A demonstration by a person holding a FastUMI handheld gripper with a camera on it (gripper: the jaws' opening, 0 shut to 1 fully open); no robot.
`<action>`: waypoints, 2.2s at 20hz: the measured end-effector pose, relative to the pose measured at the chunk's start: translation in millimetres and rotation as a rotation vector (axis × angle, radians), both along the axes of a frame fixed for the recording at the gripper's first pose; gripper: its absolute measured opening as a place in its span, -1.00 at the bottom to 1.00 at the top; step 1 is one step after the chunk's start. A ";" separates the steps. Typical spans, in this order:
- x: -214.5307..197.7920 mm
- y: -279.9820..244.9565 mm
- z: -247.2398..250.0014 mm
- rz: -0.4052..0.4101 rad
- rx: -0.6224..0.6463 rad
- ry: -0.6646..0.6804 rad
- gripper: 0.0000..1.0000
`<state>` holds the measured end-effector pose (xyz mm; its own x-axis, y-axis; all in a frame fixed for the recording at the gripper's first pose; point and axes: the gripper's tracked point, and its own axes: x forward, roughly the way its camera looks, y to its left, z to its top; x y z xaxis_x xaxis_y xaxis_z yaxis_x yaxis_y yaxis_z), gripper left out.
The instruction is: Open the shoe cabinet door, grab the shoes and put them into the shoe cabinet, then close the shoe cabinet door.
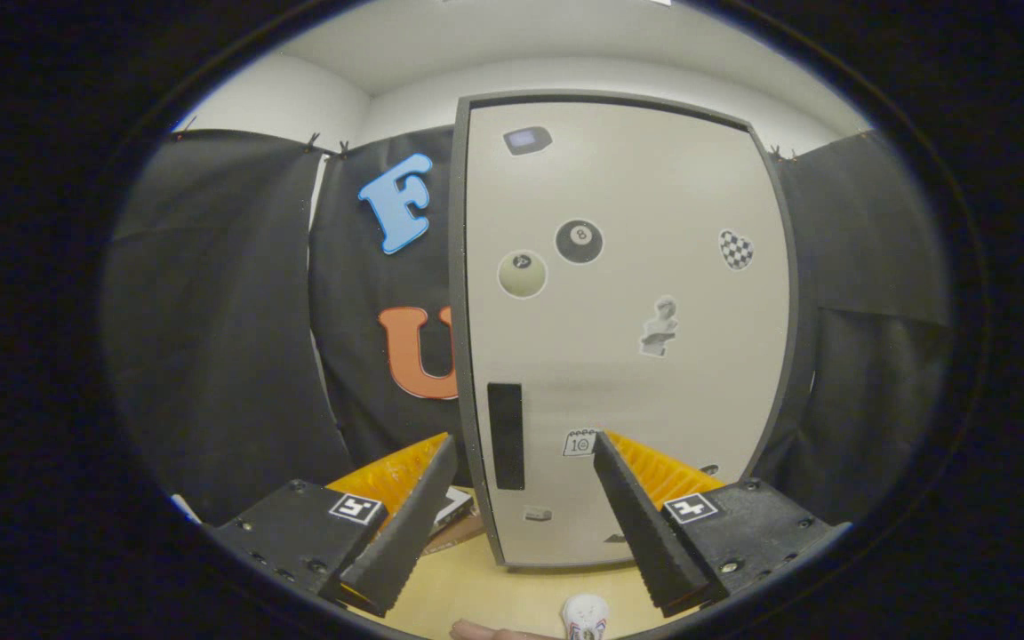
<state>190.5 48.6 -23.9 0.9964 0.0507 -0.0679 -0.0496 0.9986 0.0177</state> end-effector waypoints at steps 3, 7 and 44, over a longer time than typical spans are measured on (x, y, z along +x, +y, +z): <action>35.5 7.6 -12.5 -0.012 -0.017 0.020 1.00; 78.8 12.0 -32.6 -0.021 -0.019 0.067 1.00; -26.3 -28.4 -50.1 0.116 0.048 0.068 -0.48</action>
<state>164.3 20.2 -74.1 0.9768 0.1703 -0.1300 -0.1620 0.9841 0.0723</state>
